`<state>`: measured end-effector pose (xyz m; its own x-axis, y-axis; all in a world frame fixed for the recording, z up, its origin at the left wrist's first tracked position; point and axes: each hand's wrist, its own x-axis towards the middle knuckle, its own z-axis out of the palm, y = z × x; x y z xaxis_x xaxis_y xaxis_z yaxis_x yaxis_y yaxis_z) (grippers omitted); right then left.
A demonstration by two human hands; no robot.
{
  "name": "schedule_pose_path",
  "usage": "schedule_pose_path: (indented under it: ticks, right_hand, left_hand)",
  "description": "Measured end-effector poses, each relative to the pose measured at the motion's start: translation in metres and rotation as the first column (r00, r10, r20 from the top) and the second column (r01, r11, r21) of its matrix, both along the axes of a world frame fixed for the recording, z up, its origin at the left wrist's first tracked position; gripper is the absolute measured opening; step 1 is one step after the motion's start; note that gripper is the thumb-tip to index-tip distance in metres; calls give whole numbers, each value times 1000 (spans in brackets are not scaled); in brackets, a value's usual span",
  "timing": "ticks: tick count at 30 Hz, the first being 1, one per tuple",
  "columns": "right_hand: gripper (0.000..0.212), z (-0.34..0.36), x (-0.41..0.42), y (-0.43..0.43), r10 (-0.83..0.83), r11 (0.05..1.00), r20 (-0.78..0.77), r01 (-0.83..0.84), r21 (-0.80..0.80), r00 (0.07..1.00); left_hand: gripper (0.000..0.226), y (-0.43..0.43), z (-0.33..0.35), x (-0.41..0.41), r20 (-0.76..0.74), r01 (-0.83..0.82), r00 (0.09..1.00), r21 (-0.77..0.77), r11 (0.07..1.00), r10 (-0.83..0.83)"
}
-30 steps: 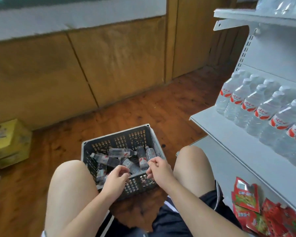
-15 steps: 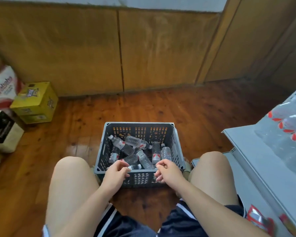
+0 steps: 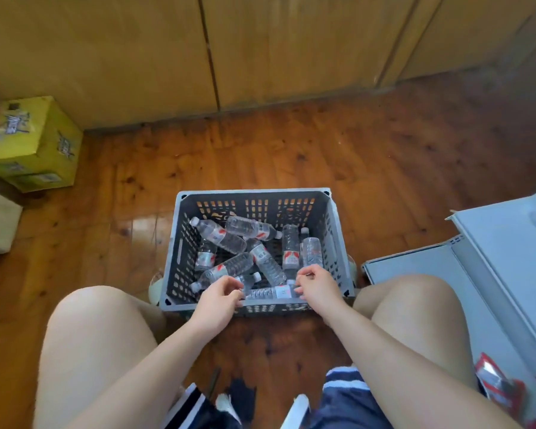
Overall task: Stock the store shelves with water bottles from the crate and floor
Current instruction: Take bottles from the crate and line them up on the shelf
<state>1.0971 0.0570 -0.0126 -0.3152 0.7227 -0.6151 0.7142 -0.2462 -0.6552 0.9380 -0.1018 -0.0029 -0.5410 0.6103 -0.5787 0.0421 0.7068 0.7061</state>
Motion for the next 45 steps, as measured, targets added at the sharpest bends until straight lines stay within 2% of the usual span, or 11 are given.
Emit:
schedule_pose_path:
  ticks: [4, 10, 15, 18, 21, 25, 33, 38, 40, 42, 45]
  right_hand:
    - [12, -27, -15, 22, 64, 997, 152, -68, 23, 986]
    - [28, -90, -30, 65, 144, 989, 340, -130, -63, 929]
    - [59, -154, -43, 96, 118, 990, 496, -63, -127, 860]
    - [65, -187, -46, 101, 89, 989, 573, -6, -145, 815]
    - [72, -209, -50, 100, 37, 996, 635, 24, -87, 772]
    - [80, -226, -53, 92, 5, 1000, 676, -21, 16, 736]
    - [65, -246, -52, 88, 13, 999, 629, 23, -49, 778]
    - [66, -232, -47, 100, -20, 982, 527, 114, -147, 850]
    - [65, -217, -50, 100, -46, 973, 463, 146, -181, 885]
    - [64, -201, -56, 99, -31, 963, 411, 137, -231, 911]
    - [73, -170, -67, 95, -49, 877, 283, 177, -446, 958]
  left_hand:
    - [11, 30, -34, -6, 63, 28, 998, -56, 998, -25]
    - [9, 68, -94, -24, 92, 118, 990, -171, 978, -104]
    - [14, 89, -153, -53, 103, 308, 951, -304, 901, -290]
    - [16, 97, -182, -64, 139, 383, 924, -362, 850, -357]
    - [13, 102, -205, -63, 183, 410, 912, -389, 825, -367]
    - [13, 113, -222, -42, 267, 438, 895, -367, 820, -358]
    - [12, 116, -227, -9, 328, 481, 862, -295, 825, -386]
    - [12, 108, -219, -28, 313, 367, 912, -330, 870, -266]
    - [12, 105, -215, -38, 270, 301, 939, -339, 891, -215]
    - [17, 103, -204, -47, 191, 283, 954, -328, 901, -230]
    - [48, 99, -174, -64, 8, 358, 929, -280, 891, -371]
